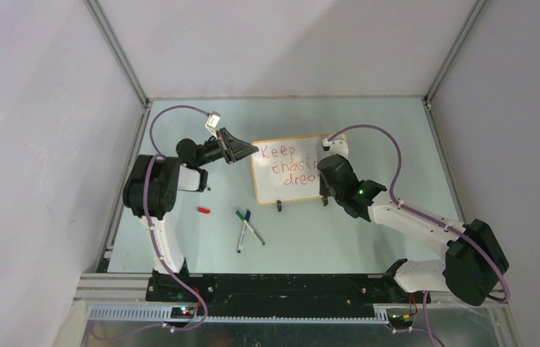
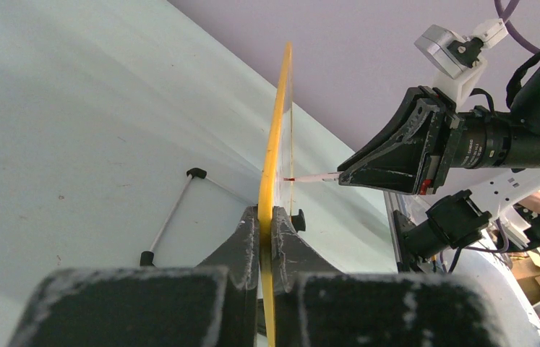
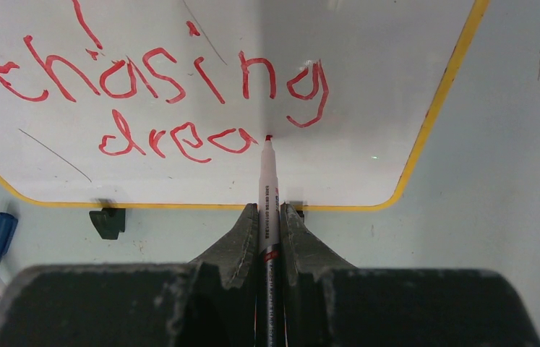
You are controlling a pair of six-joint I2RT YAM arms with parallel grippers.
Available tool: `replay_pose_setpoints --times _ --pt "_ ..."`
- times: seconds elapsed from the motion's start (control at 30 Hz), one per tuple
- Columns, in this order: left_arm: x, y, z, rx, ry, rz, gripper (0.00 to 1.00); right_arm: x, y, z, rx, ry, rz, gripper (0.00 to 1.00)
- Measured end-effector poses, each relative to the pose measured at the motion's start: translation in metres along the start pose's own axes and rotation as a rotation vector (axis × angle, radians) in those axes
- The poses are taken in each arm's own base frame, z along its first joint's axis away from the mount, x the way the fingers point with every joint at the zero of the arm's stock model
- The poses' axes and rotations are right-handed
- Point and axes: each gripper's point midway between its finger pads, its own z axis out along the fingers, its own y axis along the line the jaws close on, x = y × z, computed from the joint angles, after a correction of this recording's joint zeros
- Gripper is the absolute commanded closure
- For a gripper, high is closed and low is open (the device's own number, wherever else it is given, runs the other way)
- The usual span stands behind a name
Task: Write a sentence on the whiteboard
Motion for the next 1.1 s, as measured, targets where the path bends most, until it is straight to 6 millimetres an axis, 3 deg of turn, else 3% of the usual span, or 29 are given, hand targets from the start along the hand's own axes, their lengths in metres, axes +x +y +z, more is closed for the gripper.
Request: replay_pose_setpoints --times 1.1 --pt "0.0 0.001 0.0 -0.005 -0.004 -0.004 1.0 0.016 -0.001 0.002 -0.001 0.074 -0.021 1.0"
